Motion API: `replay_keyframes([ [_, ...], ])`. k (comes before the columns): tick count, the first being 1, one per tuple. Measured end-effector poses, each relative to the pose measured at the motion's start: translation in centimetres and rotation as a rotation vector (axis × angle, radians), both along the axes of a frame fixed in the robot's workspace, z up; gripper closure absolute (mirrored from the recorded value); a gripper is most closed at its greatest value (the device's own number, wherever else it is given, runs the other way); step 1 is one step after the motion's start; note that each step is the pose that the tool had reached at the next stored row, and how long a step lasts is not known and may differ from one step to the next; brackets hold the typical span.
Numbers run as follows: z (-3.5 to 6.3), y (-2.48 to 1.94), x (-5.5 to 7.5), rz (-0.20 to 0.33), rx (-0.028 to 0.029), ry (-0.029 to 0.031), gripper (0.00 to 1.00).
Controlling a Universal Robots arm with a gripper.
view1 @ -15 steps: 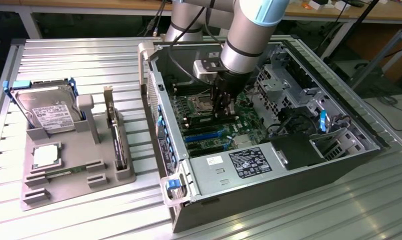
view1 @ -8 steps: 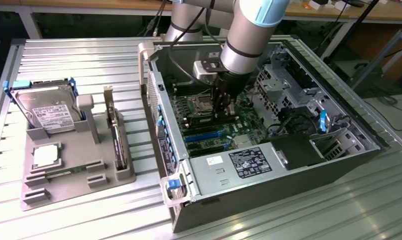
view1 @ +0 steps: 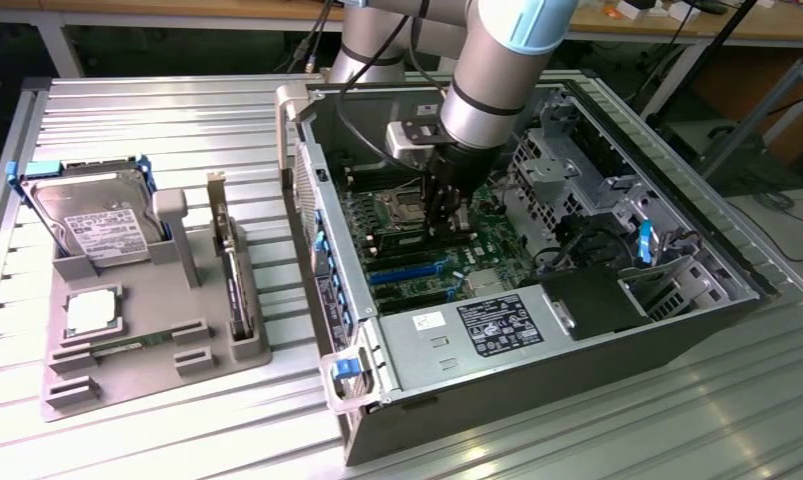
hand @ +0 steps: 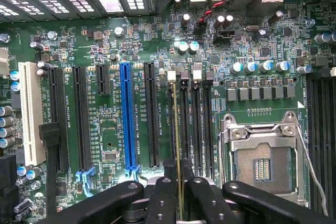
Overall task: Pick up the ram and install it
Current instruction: 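Insert the ram into the slot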
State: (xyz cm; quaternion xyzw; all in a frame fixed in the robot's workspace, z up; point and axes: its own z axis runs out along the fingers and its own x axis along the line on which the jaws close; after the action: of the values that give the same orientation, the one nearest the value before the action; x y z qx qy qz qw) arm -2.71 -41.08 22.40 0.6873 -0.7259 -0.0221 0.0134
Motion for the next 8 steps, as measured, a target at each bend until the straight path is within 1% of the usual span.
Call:
replay_keyframes([
  [2,-0.08,0.01,0.00,0.000,0.0006,-0.0003,0.85],
  [5,-0.39,0.00,0.00,0.000,-0.0001,0.0000,0.85],
  [8,-0.43,0.00,0.00,0.000,0.0000,0.0000,0.84],
])
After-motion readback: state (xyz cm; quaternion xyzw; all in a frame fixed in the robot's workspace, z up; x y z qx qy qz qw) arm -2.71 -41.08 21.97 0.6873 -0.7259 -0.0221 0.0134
